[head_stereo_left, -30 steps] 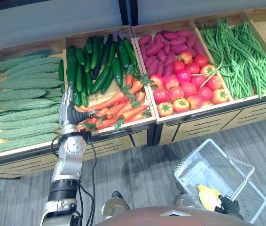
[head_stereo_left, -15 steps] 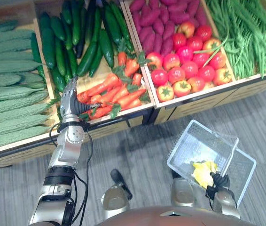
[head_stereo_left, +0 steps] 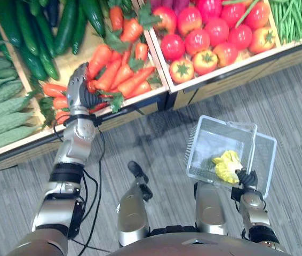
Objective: Pick vegetable in the basket
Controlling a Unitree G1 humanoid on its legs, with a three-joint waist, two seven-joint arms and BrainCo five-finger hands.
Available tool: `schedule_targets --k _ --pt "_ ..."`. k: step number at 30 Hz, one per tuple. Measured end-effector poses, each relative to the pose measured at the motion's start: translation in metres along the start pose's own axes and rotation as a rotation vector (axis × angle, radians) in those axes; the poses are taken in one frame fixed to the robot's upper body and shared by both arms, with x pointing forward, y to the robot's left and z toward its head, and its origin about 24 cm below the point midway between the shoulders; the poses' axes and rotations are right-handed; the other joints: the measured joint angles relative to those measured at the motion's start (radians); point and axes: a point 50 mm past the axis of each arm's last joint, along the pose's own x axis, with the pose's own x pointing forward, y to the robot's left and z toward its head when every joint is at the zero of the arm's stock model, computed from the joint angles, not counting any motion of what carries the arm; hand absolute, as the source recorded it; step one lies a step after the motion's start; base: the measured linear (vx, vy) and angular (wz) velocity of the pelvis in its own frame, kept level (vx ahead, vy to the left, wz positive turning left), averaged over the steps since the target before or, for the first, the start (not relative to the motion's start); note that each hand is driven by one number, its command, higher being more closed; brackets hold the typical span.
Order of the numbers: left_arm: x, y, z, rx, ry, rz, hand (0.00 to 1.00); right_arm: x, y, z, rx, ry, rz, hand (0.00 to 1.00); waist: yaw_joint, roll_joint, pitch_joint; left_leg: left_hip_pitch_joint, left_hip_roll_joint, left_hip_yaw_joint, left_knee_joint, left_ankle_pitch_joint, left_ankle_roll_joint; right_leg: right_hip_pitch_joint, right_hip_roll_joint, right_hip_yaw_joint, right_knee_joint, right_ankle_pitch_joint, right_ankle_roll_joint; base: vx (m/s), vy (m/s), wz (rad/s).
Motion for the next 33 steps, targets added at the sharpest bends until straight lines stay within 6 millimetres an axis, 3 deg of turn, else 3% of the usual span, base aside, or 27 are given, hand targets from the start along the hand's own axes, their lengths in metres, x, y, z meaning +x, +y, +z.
schedule_targets --k 3,5,10,18,23,30,33 --pt "0.021 0.021 -0.005 0.094 0.017 0.034 1.00 0.002 0.010 0.010 -0.008 -0.033 0.033 1.00 -0.008 -0.020 0.010 -0.006 -0.013 0.013 -0.051 0.035 -0.011 -0.026 0.001 0.000 -0.016 -0.018 -0.020 -0.16 -0.049 -0.15" --pt "0.032 0.041 -0.007 0.169 0.029 0.089 1.00 0.005 0.016 0.019 -0.004 -0.062 0.049 1.00 -0.027 -0.022 0.015 -0.032 -0.006 0.014 -0.081 0.071 -0.012 -0.066 0.018 0.002 -0.017 -0.017 -0.011 -0.12 -0.046 -0.09" --pt "0.038 0.045 -0.006 0.211 0.048 0.093 1.00 0.003 0.014 0.014 -0.007 -0.050 0.045 1.00 -0.032 -0.025 0.016 -0.030 0.010 0.014 -0.084 0.087 -0.005 -0.068 0.033 0.004 -0.009 -0.005 -0.019 -0.05 -0.041 -0.03" --pt "0.032 0.045 0.007 0.254 -0.032 0.101 1.00 -0.005 0.008 0.005 -0.007 -0.040 0.033 1.00 -0.018 -0.021 0.018 0.031 0.023 -0.013 -0.079 0.092 -0.005 0.014 0.041 -0.033 -0.008 -0.004 -0.019 0.05 -0.021 0.08" --pt "0.035 0.075 0.034 0.292 -0.166 0.220 1.00 -0.009 0.003 -0.004 -0.012 -0.022 0.025 1.00 0.002 -0.017 0.016 0.054 0.016 -0.048 -0.079 0.082 -0.016 0.058 0.032 -0.071 -0.005 -0.035 -0.028 0.00 -0.009 0.17" --pt "0.024 0.089 0.019 0.306 -0.120 0.274 1.00 -0.014 -0.005 -0.025 -0.002 0.068 0.003 1.00 0.006 -0.007 -0.049 0.118 0.015 -0.068 -0.080 0.080 -0.019 0.133 0.031 -0.090 0.006 -0.054 -0.032 0.02 -0.015 0.09" --pt "0.016 0.087 0.023 0.308 -0.154 0.277 1.00 -0.021 -0.008 -0.037 0.014 0.112 -0.014 1.00 0.006 -0.010 -0.094 0.127 0.015 -0.068 -0.080 0.076 -0.024 0.143 0.031 -0.092 0.005 -0.057 -0.034 0.01 -0.005 0.00"
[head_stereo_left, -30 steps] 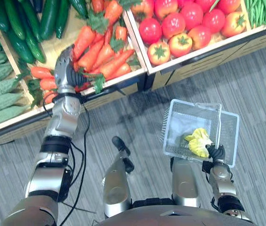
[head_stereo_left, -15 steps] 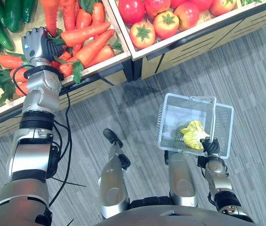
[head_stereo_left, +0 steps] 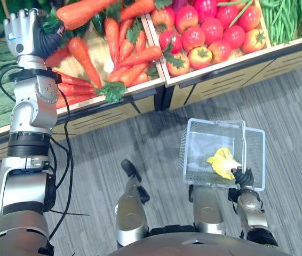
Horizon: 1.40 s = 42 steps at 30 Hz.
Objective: Pick vegetable in the basket
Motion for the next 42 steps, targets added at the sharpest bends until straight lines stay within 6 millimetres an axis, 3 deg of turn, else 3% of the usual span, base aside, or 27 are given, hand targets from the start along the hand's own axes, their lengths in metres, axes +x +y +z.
schedule_targets --k 4,9,12,13,15,16,17,18,20,21,24,26,30,31,32,33,34,35,36,37,38,39,41,42 --pt "-0.012 -0.005 0.011 -0.020 -0.034 0.017 1.00 -0.008 -0.006 -0.012 0.004 0.031 -0.009 1.00 -0.001 -0.010 -0.044 0.018 0.000 0.002 -0.005 -0.004 -0.004 0.014 0.000 0.007 0.001 -0.001 -0.001 -0.02 -0.007 -0.02" --pt "-0.033 -0.016 0.021 -0.076 -0.057 -0.014 1.00 -0.021 -0.005 -0.010 0.043 -0.003 -0.009 1.00 -0.003 -0.023 -0.053 0.018 0.002 0.026 -0.005 -0.009 -0.009 -0.014 0.002 0.026 0.023 -0.016 0.000 -0.04 -0.017 -0.13" --pt "-0.058 -0.030 0.015 -0.092 -0.021 -0.090 1.00 -0.028 -0.007 -0.002 0.048 -0.053 0.002 1.00 -0.004 -0.038 -0.060 0.047 0.001 0.071 0.001 -0.003 0.003 -0.063 0.007 0.008 0.113 0.007 -0.040 0.01 -0.006 -0.46" --pt "-0.069 -0.035 0.015 -0.110 -0.001 -0.118 1.00 -0.030 -0.009 0.003 0.035 -0.080 0.013 1.00 -0.006 -0.038 -0.061 0.072 0.002 0.094 0.002 -0.023 0.006 -0.065 0.008 -0.036 0.127 0.032 -0.071 0.00 0.030 -0.95" --pt "-0.077 -0.031 0.015 -0.130 0.009 -0.113 1.00 -0.030 -0.006 0.016 0.032 -0.137 0.039 1.00 0.003 -0.052 -0.077 0.091 0.007 0.144 0.018 -0.056 0.026 -0.073 0.030 -0.084 0.056 0.148 -0.131 -0.04 0.023 -1.31" --pt "-0.079 -0.025 0.011 -0.140 0.028 -0.086 1.00 -0.029 0.001 0.029 0.030 -0.190 0.065 1.00 0.023 -0.043 -0.097 0.085 0.042 0.207 0.023 -0.060 0.050 -0.073 0.033 -0.165 0.064 0.103 -0.223 -0.06 -0.010 -1.19" --pt "-0.081 -0.022 0.009 -0.148 0.045 -0.072 1.00 -0.028 0.004 0.034 0.025 -0.209 0.079 1.00 0.016 -0.045 -0.098 0.088 0.054 0.232 0.032 -0.060 0.055 -0.076 0.025 -0.238 0.151 0.023 -0.235 -0.09 0.012 -1.49" --pt "-0.091 -0.019 0.004 -0.157 0.076 -0.064 1.00 -0.028 0.007 0.045 0.019 -0.251 0.095 1.00 0.019 -0.042 -0.115 0.095 0.072 0.301 0.051 -0.066 0.058 -0.069 -0.021 -0.395 0.294 -0.098 -0.200 -0.07 0.036 -1.29" --pt "-0.105 -0.019 0.001 -0.164 0.104 -0.079 1.00 -0.028 0.008 0.053 0.014 -0.287 0.118 1.00 0.036 -0.061 -0.150 0.107 0.073 0.371 0.058 -0.067 0.057 -0.033 -0.062 -0.500 0.300 -0.150 -0.177 -0.03 -0.019 -1.39" --pt "-0.117 -0.023 -0.002 -0.179 0.144 -0.098 1.00 -0.029 0.011 0.060 -0.003 -0.319 0.145 1.00 0.050 -0.064 -0.155 0.127 0.082 0.427 0.076 -0.069 0.053 -0.013 -0.054 -0.519 0.253 -0.146 -0.158 -0.05 -0.151 -1.12" --pt "-0.157 -0.053 0.026 -0.332 0.201 -0.228 1.00 -0.035 0.005 0.074 -0.055 -0.398 0.197 1.00 0.025 0.024 -0.172 0.181 0.112 0.492 0.092 -0.055 0.027 -0.004 0.004 -0.458 0.235 -0.126 -0.163 -0.06 -0.133 -0.82" --pt "-0.167 -0.061 0.042 -0.397 0.192 -0.268 1.00 -0.039 0.008 0.076 -0.077 -0.417 0.236 1.00 0.013 0.053 -0.187 0.205 0.135 0.529 0.115 -0.074 0.007 -0.007 0.037 -0.412 0.213 -0.119 -0.171 -0.07 -0.093 -0.76" --pt "-0.171 -0.066 0.061 -0.460 0.160 -0.296 1.00 -0.050 0.021 0.080 -0.076 -0.450 0.319 1.00 -0.007 0.081 -0.195 0.234 0.209 0.575 0.206 -0.130 -0.018 0.000 0.110 -0.348 0.140 -0.102 -0.164 -0.07 -0.085 -0.92" --pt "-0.174 -0.071 0.068 -0.486 0.154 -0.314 1.00 -0.053 0.024 0.083 -0.080 -0.464 0.342 1.00 -0.012 0.086 -0.193 0.233 0.247 0.556 0.283 -0.171 -0.004 0.003 0.126 -0.334 0.138 -0.095 -0.182 -0.02 -0.035 -0.83" --pt "-0.180 -0.078 0.074 -0.510 0.162 -0.349 1.00 -0.055 0.028 0.084 -0.089 -0.475 0.370 1.00 -0.012 0.094 -0.190 0.229 0.279 0.472 0.369 -0.204 0.052 0.015 0.149 -0.282 0.135 -0.090 -0.214 0.01 -0.008 -0.99" --pt "-0.185 -0.083 0.076 -0.517 0.171 -0.373 1.00 -0.056 0.031 0.084 -0.097 -0.479 0.388 1.00 -0.008 0.098 -0.188 0.229 0.293 0.403 0.414 -0.198 0.067 0.025 0.162 -0.256 0.130 -0.087 -0.218 0.06 -0.020 -1.25" --pt "-0.192 -0.087 0.076 -0.524 0.191 -0.404 1.00 -0.060 0.038 0.084 -0.103 -0.484 0.429 1.00 -0.002 0.104 -0.184 0.215 0.308 0.250 0.501 -0.175 0.097 0.050 0.176 -0.208 0.114 -0.073 -0.237 0.11 0.008 -1.39" --pt "-0.198 -0.088 0.075 -0.529 0.205 -0.417 1.00 -0.064 0.043 0.085 -0.111 -0.491 0.467 1.00 -0.001 0.114 -0.188 0.183 0.279 0.093 0.552 -0.226 0.063 0.058 0.176 -0.150 0.093 -0.069 -0.250 0.11 0.040 -1.36" --pt "-0.198 -0.088 0.078 -0.536 0.204 -0.420 1.00 -0.065 0.045 0.086 -0.112 -0.496 0.479 1.00 0.000 0.118 -0.186 0.170 0.240 0.023 0.559 -0.278 0.046 0.056 0.174 -0.116 0.086 -0.065 -0.253 0.10 0.125 -1.36" --pt "-0.199 -0.088 0.081 -0.547 0.191 -0.422 1.00 -0.065 0.048 0.089 -0.109 -0.508 0.493 1.00 0.004 0.142 -0.191 0.148 0.148 -0.080 0.553 -0.361 0.049 0.056 0.177 -0.064 0.074 -0.057 -0.266 0.06 0.167 -1.28" --pt "-0.199 -0.088 0.084 -0.557 0.178 -0.425 1.00 -0.066 0.053 0.092 -0.087 -0.514 0.515 1.00 0.006 0.140 -0.187 0.121 0.064 -0.161 0.531 -0.420 0.076 0.056 0.179 -0.011 0.071 -0.056 -0.268 0.05 0.163 -1.25" --pt "-0.199 -0.088 0.085 -0.560 0.174 -0.425 1.00 -0.067 0.056 0.094 -0.078 -0.519 0.529 1.00 0.010 0.140 -0.185 0.110 0.018 -0.193 0.515 -0.447 0.085 0.058 0.179 0.017 0.071 -0.055 -0.267 0.02 0.157 -1.21" --pt "-0.202 -0.088 0.083 -0.558 0.181 -0.427 1.00 -0.073 0.073 0.104 -0.050 -0.550 0.603 1.00 0.034 0.134 -0.179 0.052 -0.133 -0.390 0.415 -0.482 0.079 0.051 0.183 0.131 0.077 -0.054 -0.253 -0.02 0.166 -1.46" --pt "-0.205 -0.088 0.083 -0.556 0.187 -0.433 1.00 -0.076 0.078 0.106 -0.053 -0.562 0.627 1.00 0.046 0.141 -0.180 0.051 -0.151 -0.448 0.352 -0.473 0.070 0.039 0.193 0.152 0.083 -0.058 -0.234 -0.02 0.204 -1.80"
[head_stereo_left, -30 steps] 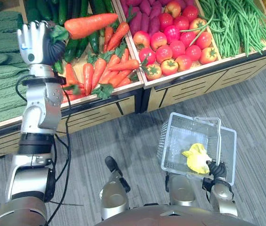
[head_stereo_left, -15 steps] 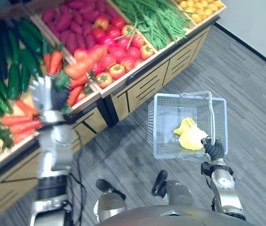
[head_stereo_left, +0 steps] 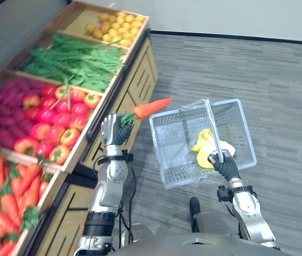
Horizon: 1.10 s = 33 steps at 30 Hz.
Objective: Pick vegetable in the basket
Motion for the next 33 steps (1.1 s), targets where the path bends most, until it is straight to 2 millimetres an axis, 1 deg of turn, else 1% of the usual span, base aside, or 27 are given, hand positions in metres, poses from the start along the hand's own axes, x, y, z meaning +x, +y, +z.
schedule_targets --k 1,2,3,4,7,8,9,11,12,13,14,15,16,17,18,19,20,21,22,23,26,28,29,30,32,33 --pt "-0.007 -0.003 -0.005 0.001 0.026 -0.016 1.00 0.001 0.011 0.002 0.004 -0.010 0.045 1.00 0.018 0.003 -0.004 0.018 -0.017 0.002 -0.022 0.042 0.012 0.006 0.016 0.050 -0.008 0.019 0.034 0.00 0.132 -1.29" --pt "-0.010 -0.005 -0.005 -0.004 0.035 -0.024 1.00 0.001 0.016 0.005 0.008 -0.021 0.069 1.00 0.023 0.007 -0.008 0.022 -0.019 0.015 -0.024 0.043 0.014 0.008 0.005 0.051 -0.017 0.033 0.057 0.08 0.203 -0.99" --pt "-0.010 -0.007 -0.003 -0.010 0.031 -0.028 1.00 0.001 0.022 0.011 0.019 -0.048 0.097 1.00 0.005 -0.001 -0.007 0.035 -0.024 0.056 -0.036 0.066 0.040 0.006 -0.015 0.056 -0.030 0.046 0.095 0.15 0.164 -0.51" --pt "-0.011 -0.011 0.001 -0.029 0.028 -0.039 1.00 0.003 0.025 0.015 0.041 -0.062 0.111 1.00 0.007 -0.008 -0.011 0.060 -0.040 0.092 -0.073 0.083 0.045 -0.004 -0.021 0.074 -0.030 0.049 0.108 0.18 0.198 -0.49" --pt "-0.011 -0.019 0.011 -0.076 0.004 -0.062 1.00 0.005 0.030 0.018 0.066 -0.075 0.126 1.00 0.002 -0.011 -0.013 0.091 -0.062 0.125 -0.112 0.096 0.049 -0.042 -0.022 0.077 0.028 0.039 0.118 0.16 0.153 -0.56" --pt "-0.010 -0.021 0.015 -0.085 -0.010 -0.070 1.00 0.006 0.030 0.020 0.073 -0.080 0.127 1.00 0.001 -0.015 -0.012 0.094 -0.065 0.137 -0.112 0.096 0.049 -0.067 -0.021 0.076 0.072 0.029 0.124 0.09 0.067 -0.61" --pt "-0.009 -0.028 0.020 -0.095 -0.029 -0.098 1.00 0.006 0.031 0.020 0.073 -0.081 0.128 1.00 -0.001 -0.018 -0.010 0.107 -0.069 0.152 -0.113 0.096 0.049 -0.112 -0.015 0.069 0.163 0.019 0.133 0.09 0.051 -0.58" --pt "-0.009 -0.035 0.024 -0.100 -0.045 -0.133 1.00 0.006 0.033 0.020 0.074 -0.082 0.140 1.00 -0.011 -0.026 -0.005 0.126 -0.077 0.164 -0.112 0.096 0.049 -0.139 -0.014 0.055 0.233 0.009 0.146 0.03 0.030 -0.44" --pt "-0.009 -0.039 0.027 -0.103 -0.059 -0.155 1.00 0.005 0.038 0.021 0.076 -0.085 0.164 1.00 -0.022 -0.033 -0.004 0.131 -0.079 0.174 -0.115 0.097 0.050 -0.159 -0.025 0.011 0.255 0.006 0.142 -0.01 0.025 -0.36" --pt "-0.009 -0.041 0.028 -0.101 -0.069 -0.168 1.00 0.005 0.046 0.023 0.081 -0.094 0.197 1.00 -0.028 -0.053 -0.008 0.137 -0.089 0.187 -0.138 0.098 0.053 -0.171 -0.061 -0.074 0.249 -0.041 0.074 0.00 0.009 -0.30" --pt "-0.009 -0.042 0.029 -0.099 -0.075 -0.174 1.00 0.006 0.048 0.025 0.086 -0.099 0.205 1.00 -0.028 -0.067 -0.012 0.141 -0.097 0.197 -0.157 0.096 0.056 -0.180 -0.087 -0.127 0.260 -0.066 0.037 0.01 -0.025 -0.17" --pt "-0.010 -0.045 0.029 -0.097 -0.077 -0.187 1.00 0.006 0.053 0.027 0.094 -0.105 0.219 1.00 -0.028 -0.074 -0.014 0.141 -0.098 0.201 -0.172 0.087 0.071 -0.191 -0.114 -0.184 0.287 -0.096 0.032 0.04 -0.073 -0.05" --pt "-0.011 -0.051 0.026 -0.089 -0.065 -0.216 1.00 0.007 0.057 0.028 0.097 -0.110 0.237 1.00 -0.027 -0.078 -0.010 0.135 -0.086 0.203 -0.171 0.088 0.072 -0.193 -0.142 -0.235 0.299 -0.113 0.037 0.06 -0.117 -0.02" --pt "-0.014 -0.055 0.021 -0.079 -0.044 -0.239 1.00 0.007 0.059 0.028 0.095 -0.110 0.250 1.00 -0.023 -0.079 -0.010 0.132 -0.070 0.208 -0.160 0.081 0.060 -0.175 -0.164 -0.261 0.282 -0.107 0.050 0.06 -0.127 -0.06" --pt "-0.015 -0.056 0.019 -0.074 -0.038 -0.245 1.00 0.007 0.061 0.028 0.096 -0.110 0.258 1.00 -0.018 -0.084 -0.012 0.130 -0.064 0.210 -0.153 0.075 0.050 -0.164 -0.164 -0.258 0.253 -0.102 0.081 0.07 -0.167 -0.19" --pt "-0.014 -0.055 0.016 -0.067 -0.027 -0.243 1.00 0.007 0.064 0.030 0.091 -0.117 0.280 1.00 -0.014 -0.075 -0.012 0.114 -0.036 0.211 -0.138 0.069 0.034 -0.147 -0.132 -0.255 0.205 -0.076 0.084 0.07 -0.199 -0.35" --pt "-0.013 -0.053 0.015 -0.064 -0.024 -0.235 1.00 0.009 0.064 0.032 0.082 -0.127 0.288 1.00 -0.007 -0.064 -0.018 0.105 -0.009 0.222 -0.141 0.070 0.022 -0.135 -0.095 -0.252 0.149 -0.042 0.075 0.08 -0.202 -0.40" --pt "-0.013 -0.053 0.015 -0.066 -0.023 -0.234 1.00 0.009 0.064 0.033 0.081 -0.129 0.289 1.00 -0.003 -0.062 -0.019 0.105 0.001 0.231 -0.144 0.072 0.017 -0.128 -0.082 -0.248 0.122 -0.028 0.072 0.08 -0.171 -0.42" --pt "-0.013 -0.055 0.016 -0.072 -0.018 -0.239 0.00 0.009 0.063 0.032 0.081 -0.126 0.284 1.00 -0.002 -0.062 -0.020 0.108 0.017 0.236 -0.145 0.073 0.011 -0.107 -0.059 -0.246 0.076 -0.004 0.067 0.08 -0.121 -0.36" --pt "-0.014 -0.059 0.015 -0.076 -0.006 -0.250 0.00 0.009 0.061 0.031 0.083 -0.124 0.280 1.00 -0.002 -0.062 -0.020 0.112 0.023 0.243 -0.145 0.072 0.007 -0.094 -0.045 -0.240 0.045 0.014 0.066 0.07 -0.093 -0.31" --pt "-0.016 -0.064 0.013 -0.077 0.010 -0.273 0.00 0.008 0.055 0.029 0.087 -0.114 0.256 1.00 -0.004 -0.058 -0.022 0.113 0.032 0.253 -0.145 0.073 0.005 -0.065 -0.030 -0.230 -0.030 0.057 0.067 0.03 -0.031 -0.21" --pt "-0.018 -0.065 0.009 -0.074 0.029 -0.287 0.00 0.006 0.042 0.022 0.094 -0.086 0.188 1.00 -0.003 -0.054 -0.025 0.117 0.028 0.253 -0.147 0.073 0.005 -0.016 -0.027 -0.230 -0.128 0.112 0.075 0.01 0.005 -0.03" --pt "-0.018 -0.064 0.008 -0.075 0.034 -0.286 0.00 0.005 0.037 0.019 0.094 -0.076 0.164 1.00 -0.002 -0.053 -0.026 0.119 0.026 0.253 -0.147 0.073 0.005 -0.003 -0.028 -0.229 -0.152 0.125 0.078 -0.01 0.059 0.00" --pt "-0.020 -0.064 0.006 -0.079 0.046 -0.283 0.00 0.001 0.025 0.013 0.095 -0.051 0.106 1.00 0.002 -0.052 -0.031 0.122 0.017 0.253 -0.148 0.073 0.006 0.017 -0.032 -0.227 -0.194 0.147 0.080 -0.01 0.041 -0.01" --pt "-0.023 -0.066 0.008 -0.093 0.046 -0.295 0.00 -0.003 0.020 0.007 0.084 -0.020 0.078 1.00 0.001 -0.044 -0.036 0.126 0.013 0.251 -0.148 0.074 0.006 0.022 -0.032 -0.227 -0.195 0.149 0.084 -0.01 0.021 0.00" --pt "-0.024 -0.066 0.008 -0.105 0.057 -0.291 0.00 -0.006 0.014 0.002 0.080 0.003 0.046 1.00 0.003 -0.041 -0.037 0.134 0.010 0.250 -0.149 0.074 0.006 0.029 -0.034 -0.227 -0.195 0.150 0.084 -0.03 0.038 0.02"
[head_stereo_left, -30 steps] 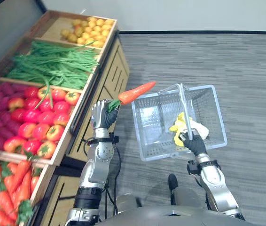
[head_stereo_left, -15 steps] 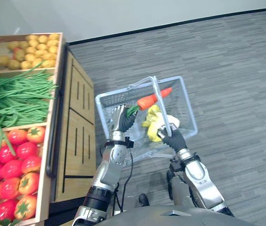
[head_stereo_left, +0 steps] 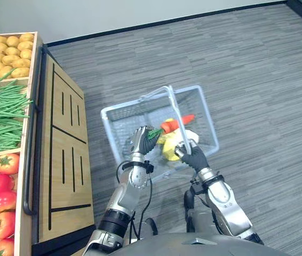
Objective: Pick vegetable in the basket
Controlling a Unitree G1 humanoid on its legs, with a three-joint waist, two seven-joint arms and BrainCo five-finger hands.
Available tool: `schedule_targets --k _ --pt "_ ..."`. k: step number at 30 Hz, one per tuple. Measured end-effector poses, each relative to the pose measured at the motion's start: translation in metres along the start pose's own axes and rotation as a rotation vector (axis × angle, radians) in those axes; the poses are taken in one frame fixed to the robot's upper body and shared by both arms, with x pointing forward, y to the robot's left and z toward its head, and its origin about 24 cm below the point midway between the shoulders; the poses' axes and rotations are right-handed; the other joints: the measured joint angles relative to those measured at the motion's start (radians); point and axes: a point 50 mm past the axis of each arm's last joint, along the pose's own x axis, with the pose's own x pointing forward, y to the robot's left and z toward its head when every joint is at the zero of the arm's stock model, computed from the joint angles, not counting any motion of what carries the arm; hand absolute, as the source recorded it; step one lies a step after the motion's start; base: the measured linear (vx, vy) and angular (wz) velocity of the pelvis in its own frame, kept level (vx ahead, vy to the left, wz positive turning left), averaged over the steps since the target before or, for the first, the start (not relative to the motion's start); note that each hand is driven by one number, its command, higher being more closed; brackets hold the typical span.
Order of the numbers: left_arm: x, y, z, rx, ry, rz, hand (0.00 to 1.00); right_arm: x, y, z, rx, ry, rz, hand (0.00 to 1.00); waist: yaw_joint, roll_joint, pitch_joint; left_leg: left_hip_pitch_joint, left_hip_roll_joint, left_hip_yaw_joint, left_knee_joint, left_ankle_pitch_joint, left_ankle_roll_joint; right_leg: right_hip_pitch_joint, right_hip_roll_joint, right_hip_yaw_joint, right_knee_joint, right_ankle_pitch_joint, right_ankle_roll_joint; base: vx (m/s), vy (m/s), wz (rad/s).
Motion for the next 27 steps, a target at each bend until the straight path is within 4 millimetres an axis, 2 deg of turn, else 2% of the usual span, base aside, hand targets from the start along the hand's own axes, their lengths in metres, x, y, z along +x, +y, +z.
schedule_targets --k 3,5,8,14,16,17,19,20,21,23,24,26,27 --pt "-0.003 0.005 0.003 -0.038 -0.003 0.028 0.00 -0.011 -0.031 -0.016 -0.008 0.075 -0.192 1.00 0.001 0.006 -0.007 0.010 -0.006 -0.009 -0.003 0.003 0.006 0.013 -0.006 -0.004 -0.005 0.002 0.003 -0.06 0.033 0.06" --pt "-0.005 0.013 0.000 -0.069 0.017 0.060 0.00 -0.022 -0.062 -0.028 -0.016 0.143 -0.390 1.00 0.000 0.012 -0.011 0.011 -0.013 -0.020 -0.013 0.008 0.014 0.013 -0.013 -0.010 -0.005 0.004 0.003 -0.08 0.014 0.10" --pt "-0.010 0.022 -0.002 -0.103 0.021 0.089 0.00 -0.040 -0.091 -0.044 -0.023 0.236 -0.574 1.00 0.001 0.019 -0.020 0.011 -0.017 -0.026 -0.012 0.011 0.018 0.016 -0.020 -0.018 -0.006 0.002 0.007 -0.06 0.011 0.08" --pt "-0.011 0.034 0.000 -0.133 -0.009 0.123 0.00 -0.067 -0.115 -0.069 -0.010 0.372 -0.742 1.00 0.001 0.021 -0.029 0.007 -0.015 -0.034 0.003 0.012 0.017 0.023 -0.026 -0.026 -0.006 0.002 0.006 -0.04 0.004 0.04" --pt "-0.012 0.043 -0.009 -0.163 0.029 0.168 0.00 -0.080 -0.124 -0.078 -0.008 0.427 -0.830 1.00 0.001 0.023 -0.032 0.006 -0.014 -0.040 0.004 0.012 0.015 0.024 -0.026 -0.028 -0.006 0.001 0.005 -0.02 -0.004 0.04" --pt "-0.013 0.048 -0.017 -0.175 0.061 0.191 0.00 -0.086 -0.128 -0.082 -0.011 0.452 -0.862 1.00 -0.001 0.022 -0.032 0.007 -0.014 -0.043 0.001 0.012 0.014 0.026 -0.026 -0.030 -0.006 0.002 0.004 -0.02 -0.002 0.05" --pt "-0.018 0.051 -0.045 -0.179 0.181 0.211 0.00 -0.097 -0.133 -0.093 -0.007 0.516 -0.916 1.00 -0.003 0.021 -0.034 0.014 -0.012 -0.049 -0.006 0.012 0.010 0.032 -0.025 -0.036 -0.006 0.000 0.005 -0.01 -0.001 0.06" --pt "-0.025 0.051 -0.066 -0.158 0.276 0.200 0.00 -0.101 -0.134 -0.099 -0.001 0.550 -0.931 1.00 -0.004 0.018 -0.036 0.019 -0.012 -0.048 -0.014 0.015 0.006 0.033 -0.025 -0.036 -0.006 0.000 0.004 0.00 0.000 0.00" --pt "-0.029 0.050 -0.077 -0.145 0.323 0.192 0.00 -0.102 -0.134 -0.102 0.003 0.564 -0.933 1.00 -0.006 0.018 -0.036 0.021 -0.012 -0.048 -0.015 0.016 0.005 0.035 -0.024 -0.036 -0.006 -0.001 0.003 0.00 0.000 0.00" --pt "-0.050 0.044 -0.116 -0.145 0.527 0.166 0.00 -0.107 -0.132 -0.113 -0.001 0.631 -0.929 1.00 -0.007 0.017 -0.035 0.027 -0.009 -0.047 -0.016 0.015 0.003 0.039 -0.022 -0.036 -0.006 -0.003 0.001 0.00 0.000 0.00" --pt "-0.058 0.041 -0.125 -0.153 0.582 0.158 0.00 -0.109 -0.132 -0.115 -0.010 0.649 -0.924 1.00 -0.007 0.017 -0.035 0.029 -0.009 -0.047 -0.016 0.014 0.003 0.040 -0.021 -0.036 -0.006 -0.004 0.000 0.00 0.000 0.00" --pt "-0.090 0.030 -0.159 -0.172 0.796 0.117 0.00 -0.111 -0.132 -0.123 -0.021 0.701 -0.908 1.00 -0.009 0.015 -0.034 0.046 -0.007 -0.043 -0.025 0.014 -0.001 0.051 -0.018 -0.036 -0.006 -0.008 -0.002 0.02 0.021 -0.03" --pt "-0.098 0.028 -0.166 -0.181 0.846 0.112 0.00 -0.110 -0.131 -0.124 -0.024 0.711 -0.901 1.00 -0.010 0.014 -0.033 0.050 -0.007 -0.042 -0.027 0.012 -0.003 0.053 -0.018 -0.036 -0.006 -0.010 -0.003 0.00 0.000 0.00"
